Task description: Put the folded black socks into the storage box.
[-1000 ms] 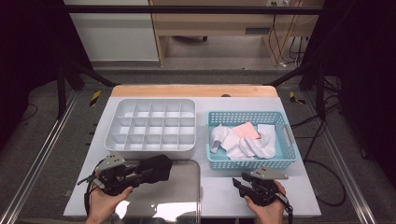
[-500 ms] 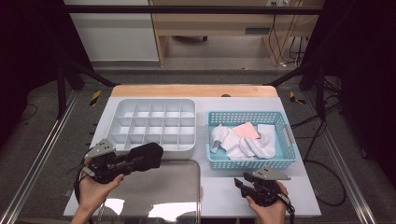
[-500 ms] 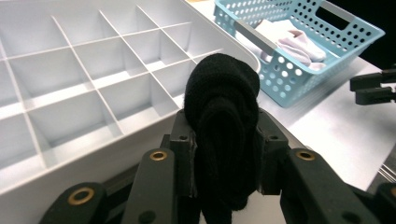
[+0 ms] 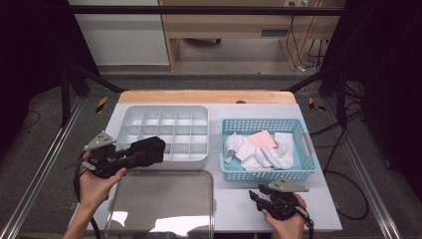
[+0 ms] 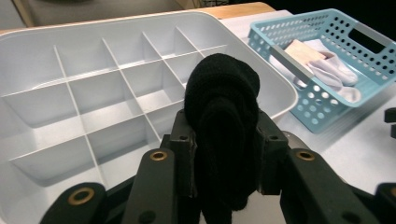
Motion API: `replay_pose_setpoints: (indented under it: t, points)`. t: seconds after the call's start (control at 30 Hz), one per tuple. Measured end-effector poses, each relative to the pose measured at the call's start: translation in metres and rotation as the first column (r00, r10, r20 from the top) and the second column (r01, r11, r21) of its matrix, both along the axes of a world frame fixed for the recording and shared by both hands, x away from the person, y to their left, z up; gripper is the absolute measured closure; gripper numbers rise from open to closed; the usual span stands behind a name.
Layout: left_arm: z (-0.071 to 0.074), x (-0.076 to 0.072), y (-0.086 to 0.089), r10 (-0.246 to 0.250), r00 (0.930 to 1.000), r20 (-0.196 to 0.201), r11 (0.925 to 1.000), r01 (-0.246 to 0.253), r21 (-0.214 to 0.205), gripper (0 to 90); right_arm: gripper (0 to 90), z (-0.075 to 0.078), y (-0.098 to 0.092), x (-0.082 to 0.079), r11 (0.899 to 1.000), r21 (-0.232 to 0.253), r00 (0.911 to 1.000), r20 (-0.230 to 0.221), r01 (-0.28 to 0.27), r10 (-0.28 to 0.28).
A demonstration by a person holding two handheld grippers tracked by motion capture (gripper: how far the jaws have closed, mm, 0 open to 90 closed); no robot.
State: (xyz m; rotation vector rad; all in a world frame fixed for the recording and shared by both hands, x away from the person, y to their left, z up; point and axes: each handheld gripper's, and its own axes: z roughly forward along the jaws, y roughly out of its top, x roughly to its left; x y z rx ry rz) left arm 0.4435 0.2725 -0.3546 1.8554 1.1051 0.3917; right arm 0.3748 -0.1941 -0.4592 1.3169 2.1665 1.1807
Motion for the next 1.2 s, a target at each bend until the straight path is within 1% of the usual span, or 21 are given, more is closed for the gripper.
replay_pose_setpoints:
  t: [0.03, 0.07, 0.2, 0.23, 0.27, 0.33, 0.4, 0.6, 0.67, 0.73, 0.77, 0.8, 0.83, 0.87, 0.9, 0.93, 1.0, 1.03, 1.07, 1.1, 1.2]
  points:
    - [0.000, 0.006, 0.003, 0.016, 0.9998, -0.010, 0.9999, -0.016, 0.003, 65.3, 56.0, 0.000, 0.001, 0.000, 1.000, 0.001, 1.0000, -0.007, 0.000, 0.000]
    - [0.000, 0.009, 0.004, 0.023, 0.9996, -0.013, 0.9997, -0.023, 0.006, 65.3, 56.0, -0.001, 0.001, 0.000, 1.000, 0.001, 1.0000, -0.007, -0.002, 0.002]
    - [-0.002, 0.020, 0.007, 0.042, 0.9988, -0.026, 0.9990, -0.042, 0.014, 65.4, 56.3, -0.001, 0.002, 0.001, 1.000, 0.003, 0.9998, -0.018, -0.001, 0.001]
    - [-0.002, 0.020, 0.007, 0.042, 0.9988, -0.026, 0.9990, -0.042, 0.014, 65.5, 56.3, -0.001, 0.002, 0.001, 1.000, 0.003, 0.9998, -0.019, -0.002, 0.002]
    - [-0.004, 0.025, 0.009, 0.051, 0.9981, -0.033, 0.9986, -0.051, 0.018, 65.5, 56.3, -0.001, 0.002, 0.000, 1.000, 0.005, 0.9997, -0.024, -0.001, 0.001]
    - [-0.006, 0.028, 0.010, 0.057, 0.9976, -0.038, 0.9982, -0.056, 0.023, 65.6, 56.4, -0.002, 0.002, 0.001, 1.000, 0.005, 0.9997, -0.024, -0.001, 0.001]
    - [-0.011, 0.036, 0.014, 0.080, 0.9954, -0.053, 0.9962, -0.078, 0.039, 65.6, 56.5, -0.002, 0.002, 0.001, 1.000, 0.004, 0.9998, -0.021, -0.003, 0.003]
    - [-0.017, 0.044, 0.020, 0.101, 0.9922, -0.073, 0.9942, -0.098, 0.045, 65.6, 56.6, -0.002, 0.002, 0.002, 1.000, 0.003, 0.9998, -0.022, -0.005, 0.005]
    - [-0.021, 0.048, 0.023, 0.121, 0.9891, -0.084, 0.9909, -0.116, 0.069, 65.6, 56.8, -0.003, 0.002, 0.002, 1.000, 0.002, 0.9997, -0.024, -0.004, 0.004]
    - [-0.022, 0.050, 0.025, 0.123, 0.9883, -0.091, 0.9904, -0.116, 0.075, 65.7, 56.9, -0.003, 0.002, 0.002, 1.000, 0.004, 0.9996, -0.026, -0.007, 0.007]
    - [-0.025, 0.053, 0.027, 0.131, 0.9860, -0.103, 0.9891, -0.123, 0.081, 65.7, 57.0, -0.003, 0.003, 0.002, 1.000, 0.005, 0.9995, -0.031, -0.008, 0.008]
    - [-0.025, 0.053, 0.027, 0.131, 0.9860, -0.103, 0.9891, -0.123, 0.081, 65.7, 57.0, -0.003, 0.003, 0.002, 1.000, 0.005, 0.9995, -0.031, -0.008, 0.008]
    - [-0.028, 0.056, 0.028, 0.136, 0.9838, -0.116, 0.9878, -0.126, 0.092, 65.7, 57.0, -0.003, 0.003, 0.002, 1.000, 0.005, 0.9994, -0.033, -0.007, 0.007]
    - [-0.028, 0.056, 0.028, 0.136, 0.9838, -0.116, 0.9878, -0.126, 0.092, 65.7, 57.0, -0.003, 0.003, 0.002, 1.000, 0.005, 0.9994, -0.033, -0.007, 0.007]
    - [-0.031, 0.058, 0.028, 0.137, 0.9823, -0.128, 0.9867, -0.123, 0.105, 65.8, 57.1, -0.003, 0.003, 0.002, 1.000, 0.005, 0.9994, -0.033, -0.010, 0.010]
    - [-0.031, 0.058, 0.028, 0.137, 0.9823, -0.128, 0.9867, -0.123, 0.105, 65.8, 57.1, -0.003, 0.003, 0.002, 1.000, 0.005, 0.9994, -0.033, -0.010, 0.010]
    - [-0.034, 0.061, 0.028, 0.141, 0.9796, -0.143, 0.9847, -0.124, 0.123, 65.9, 57.2, -0.004, 0.003, 0.003, 1.000, 0.003, 0.9994, -0.034, -0.011, 0.011]
    - [-0.036, 0.063, 0.027, 0.141, 0.9772, -0.159, 0.9839, -0.120, 0.132, 66.0, 57.3, -0.004, 0.003, 0.003, 1.000, 0.004, 0.9992, -0.037, -0.010, 0.011]
    - [-0.036, 0.063, 0.027, 0.141, 0.9772, -0.159, 0.9839, -0.120, 0.132, 66.1, 57.3, -0.004, 0.003, 0.003, 1.000, 0.004, 0.9992, -0.037, -0.010, 0.011]
    - [-0.037, 0.065, 0.026, 0.143, 0.9755, -0.167, 0.9819, -0.119, 0.147, 66.2, 57.3, -0.004, 0.003, 0.003, 1.000, 0.006, 0.9991, -0.041, -0.010, 0.010]
    - [-0.039, 0.066, 0.024, 0.145, 0.9743, -0.173, 0.9802, -0.117, 0.160, 66.5, 57.3, -0.004, 0.003, 0.004, 1.000, 0.007, 0.9990, -0.042, -0.011, 0.011]
